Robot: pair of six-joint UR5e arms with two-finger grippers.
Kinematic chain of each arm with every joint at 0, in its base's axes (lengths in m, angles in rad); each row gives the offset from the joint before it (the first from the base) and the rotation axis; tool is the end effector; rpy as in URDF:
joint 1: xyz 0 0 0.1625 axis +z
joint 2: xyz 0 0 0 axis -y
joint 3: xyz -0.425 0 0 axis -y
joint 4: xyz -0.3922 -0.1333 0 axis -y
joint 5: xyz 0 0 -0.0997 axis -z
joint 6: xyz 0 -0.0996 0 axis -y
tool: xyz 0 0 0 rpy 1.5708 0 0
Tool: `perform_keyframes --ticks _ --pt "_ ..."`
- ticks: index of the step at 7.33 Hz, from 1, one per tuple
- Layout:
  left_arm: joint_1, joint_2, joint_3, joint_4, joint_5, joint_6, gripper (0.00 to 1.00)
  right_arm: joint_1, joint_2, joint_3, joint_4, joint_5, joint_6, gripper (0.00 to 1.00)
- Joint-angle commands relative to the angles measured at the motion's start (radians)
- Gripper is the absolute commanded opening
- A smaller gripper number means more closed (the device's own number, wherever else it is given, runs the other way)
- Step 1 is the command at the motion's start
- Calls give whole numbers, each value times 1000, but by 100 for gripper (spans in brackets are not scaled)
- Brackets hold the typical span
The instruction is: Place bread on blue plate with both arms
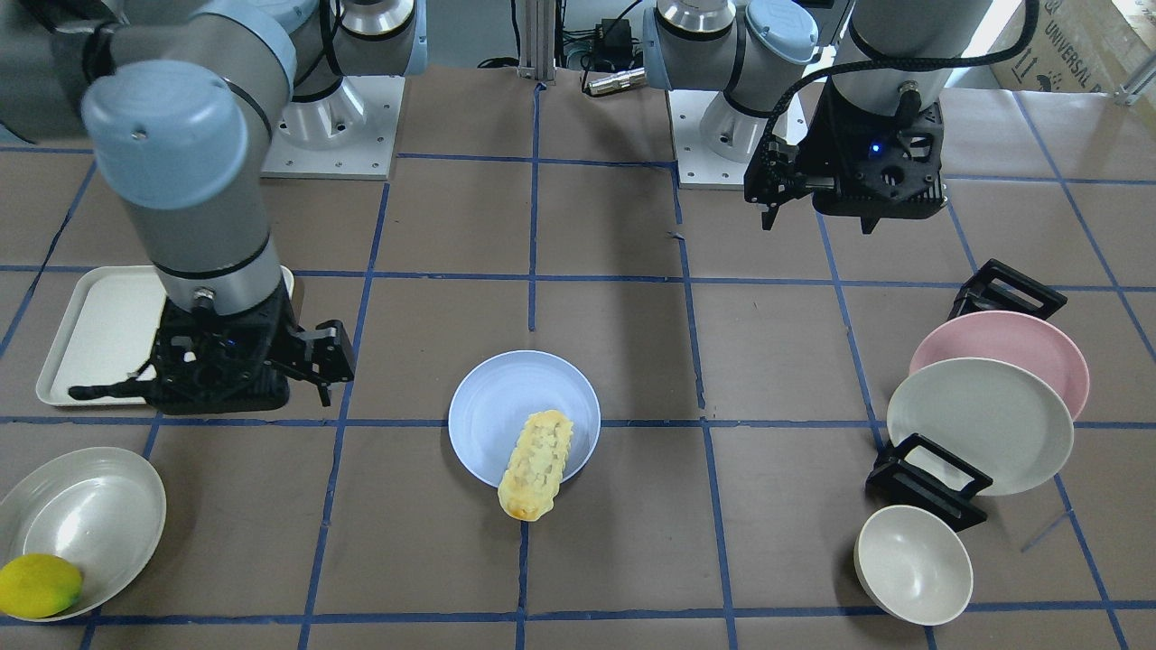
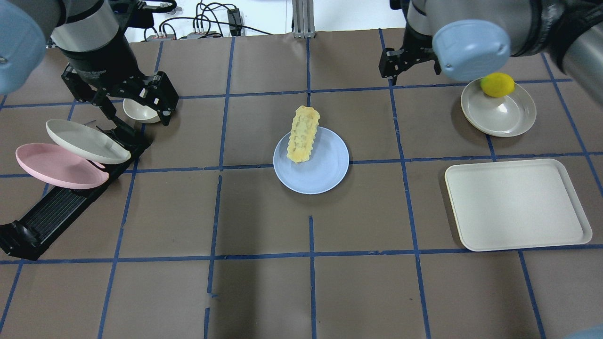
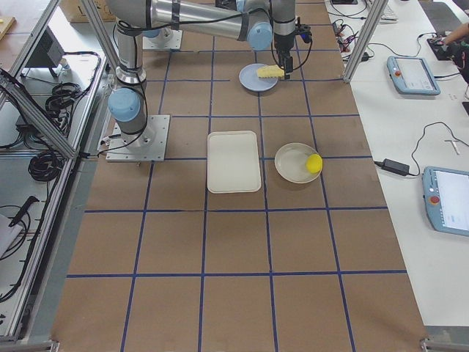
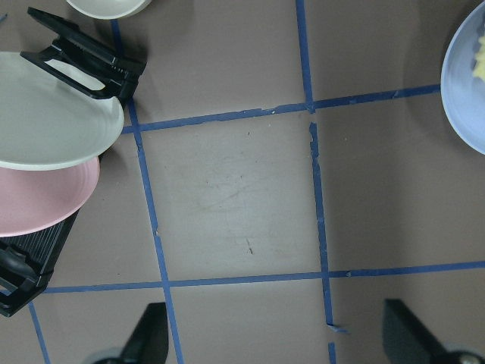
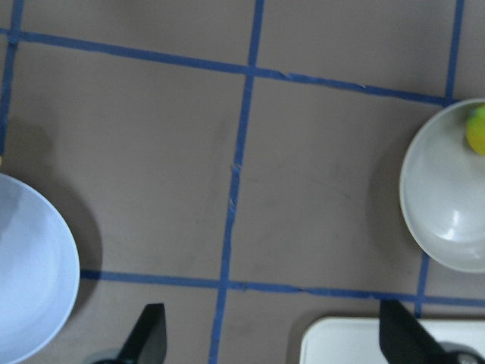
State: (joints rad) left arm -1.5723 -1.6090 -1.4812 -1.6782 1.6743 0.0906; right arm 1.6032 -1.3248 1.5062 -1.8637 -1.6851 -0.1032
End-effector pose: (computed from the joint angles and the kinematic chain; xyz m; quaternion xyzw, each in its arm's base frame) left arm -0.1238 -0.5017 0.5028 0.0474 0.9971 0.0302 0.0504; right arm 0.1413 -0.5951 0.4167 0.0644 -0.9947 0.0536 0.0590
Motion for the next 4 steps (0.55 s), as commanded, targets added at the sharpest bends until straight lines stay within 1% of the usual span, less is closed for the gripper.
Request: perform_keyframes --ticks 1,2,3,4 --pt "-9 -34 57 -5 -37 -54 98 -95 -80 2 177 40 -18 100" --pt "-11 -16 32 -9 -86 -70 95 -110 -83 2 179 59 -20 100" --pt "-11 -9 30 -6 -85 -72 94 -111 -97 2 179 59 -20 100" --pt "-12 6 27 -11 -87 -81 94 -115 -103 2 205 58 -21 100"
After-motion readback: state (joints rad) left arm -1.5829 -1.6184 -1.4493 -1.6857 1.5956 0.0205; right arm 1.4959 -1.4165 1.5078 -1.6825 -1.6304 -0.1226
